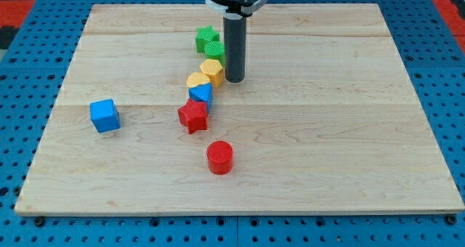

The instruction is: Move the red star to the right of the blue cube

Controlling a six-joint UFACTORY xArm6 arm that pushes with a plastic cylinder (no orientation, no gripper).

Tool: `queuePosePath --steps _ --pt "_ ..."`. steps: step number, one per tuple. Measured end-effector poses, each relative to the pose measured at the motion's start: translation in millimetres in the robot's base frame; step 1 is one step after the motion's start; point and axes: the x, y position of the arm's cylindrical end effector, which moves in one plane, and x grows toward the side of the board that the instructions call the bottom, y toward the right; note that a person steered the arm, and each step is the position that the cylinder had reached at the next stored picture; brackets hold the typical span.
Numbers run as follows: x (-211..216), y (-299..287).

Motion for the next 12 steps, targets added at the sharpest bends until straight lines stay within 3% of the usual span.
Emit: queuePosePath --steps 4,8,9,11,12 --pt "-0.3 -20.2" --pt "64.4 -21.7" --pt "84.6 -31.3" --pt "93.0 -112.7" --pt "81.3 -106.5"
